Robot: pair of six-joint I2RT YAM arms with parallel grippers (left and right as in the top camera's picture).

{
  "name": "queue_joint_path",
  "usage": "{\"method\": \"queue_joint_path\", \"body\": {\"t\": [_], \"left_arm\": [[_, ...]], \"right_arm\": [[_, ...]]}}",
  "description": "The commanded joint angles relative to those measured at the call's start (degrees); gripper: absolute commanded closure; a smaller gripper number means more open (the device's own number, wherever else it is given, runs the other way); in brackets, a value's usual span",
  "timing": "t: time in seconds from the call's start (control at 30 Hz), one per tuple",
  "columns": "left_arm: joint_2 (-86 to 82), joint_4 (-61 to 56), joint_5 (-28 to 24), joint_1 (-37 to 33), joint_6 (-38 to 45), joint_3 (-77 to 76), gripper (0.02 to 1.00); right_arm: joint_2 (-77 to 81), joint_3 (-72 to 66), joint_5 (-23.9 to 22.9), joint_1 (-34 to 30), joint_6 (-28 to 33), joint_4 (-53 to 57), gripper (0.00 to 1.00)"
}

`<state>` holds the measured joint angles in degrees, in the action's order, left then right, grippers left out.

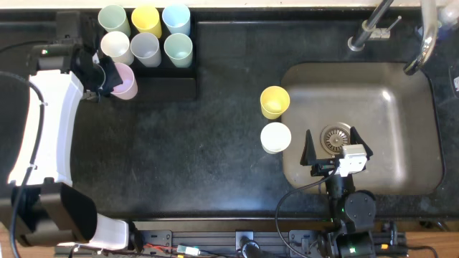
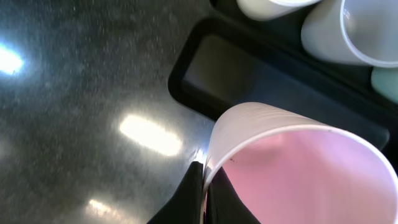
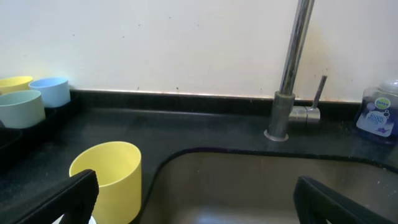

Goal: Store Cups

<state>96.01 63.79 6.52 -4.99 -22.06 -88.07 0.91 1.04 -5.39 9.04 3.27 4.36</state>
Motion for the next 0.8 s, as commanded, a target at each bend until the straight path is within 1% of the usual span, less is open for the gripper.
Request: {"method": "queue_joint_path", "body": {"t": [0.03, 0.4, 0.8], "left_arm": [[-1.22, -3.17, -0.44, -2.14, -0.44, 2.36, 0.982], [4.42, -8.59, 1.31, -2.84, -0.42, 2.4, 0.98], [7.89, -11.19, 2.54, -3.89, -0.68, 2.4, 0.965]], "right_arm": [[-0.33, -0.74, -0.2, -0.07, 0.15, -0.28, 0.003], [-0.33, -0.74, -0.2, -0.07, 0.15, -0.28, 0.003], [-0.33, -0.74, -0.2, -0.07, 0.15, -0.28, 0.003]]}}
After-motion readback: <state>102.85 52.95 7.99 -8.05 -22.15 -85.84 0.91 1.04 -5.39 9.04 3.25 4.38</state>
